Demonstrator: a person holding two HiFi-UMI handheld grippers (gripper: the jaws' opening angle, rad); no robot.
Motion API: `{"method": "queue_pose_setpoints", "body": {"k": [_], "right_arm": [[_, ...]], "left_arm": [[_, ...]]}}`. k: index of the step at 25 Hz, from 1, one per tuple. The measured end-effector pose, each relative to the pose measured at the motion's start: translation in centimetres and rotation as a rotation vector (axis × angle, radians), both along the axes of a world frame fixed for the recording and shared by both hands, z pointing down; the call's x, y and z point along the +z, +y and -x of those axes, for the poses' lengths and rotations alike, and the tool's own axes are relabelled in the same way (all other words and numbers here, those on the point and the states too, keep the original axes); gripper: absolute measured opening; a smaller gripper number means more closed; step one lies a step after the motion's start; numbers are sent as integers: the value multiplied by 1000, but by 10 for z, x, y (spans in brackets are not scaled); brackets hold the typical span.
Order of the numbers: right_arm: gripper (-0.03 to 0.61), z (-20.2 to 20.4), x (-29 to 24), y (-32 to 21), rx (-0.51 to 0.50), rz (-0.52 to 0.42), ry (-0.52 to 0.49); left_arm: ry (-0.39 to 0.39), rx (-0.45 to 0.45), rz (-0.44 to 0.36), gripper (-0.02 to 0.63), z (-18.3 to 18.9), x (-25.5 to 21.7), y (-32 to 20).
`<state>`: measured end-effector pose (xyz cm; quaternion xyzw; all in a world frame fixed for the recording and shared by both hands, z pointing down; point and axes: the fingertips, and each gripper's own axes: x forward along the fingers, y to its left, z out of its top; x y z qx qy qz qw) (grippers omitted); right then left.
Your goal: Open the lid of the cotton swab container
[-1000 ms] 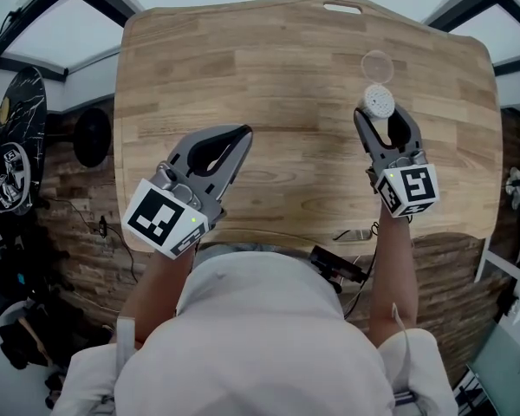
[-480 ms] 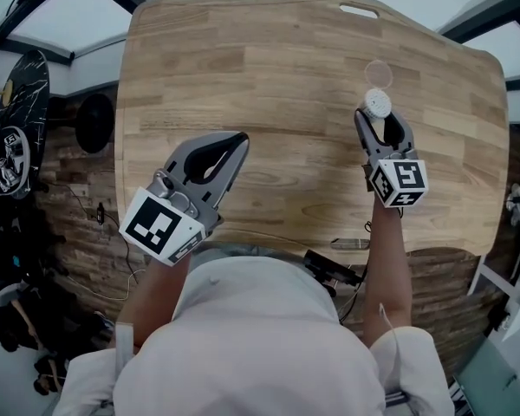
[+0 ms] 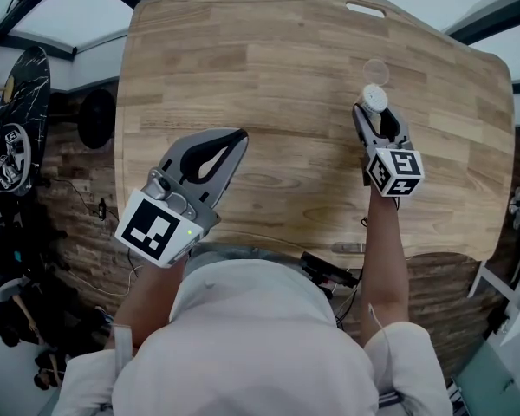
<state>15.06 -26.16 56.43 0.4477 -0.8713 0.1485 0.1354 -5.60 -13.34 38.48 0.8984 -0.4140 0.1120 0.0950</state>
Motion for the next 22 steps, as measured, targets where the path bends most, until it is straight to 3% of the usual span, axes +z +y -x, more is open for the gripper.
{"method": "queue_pose_setpoints", "body": {"k": [9,22], "right_arm": [[244,-5,35,-10,12,115,21],[244,-9,58,-26,51,148,73]], "left_arm": [[-13,-26,19,12,11,6,-2],[15,-64,42,12,22,9,-7]]}}
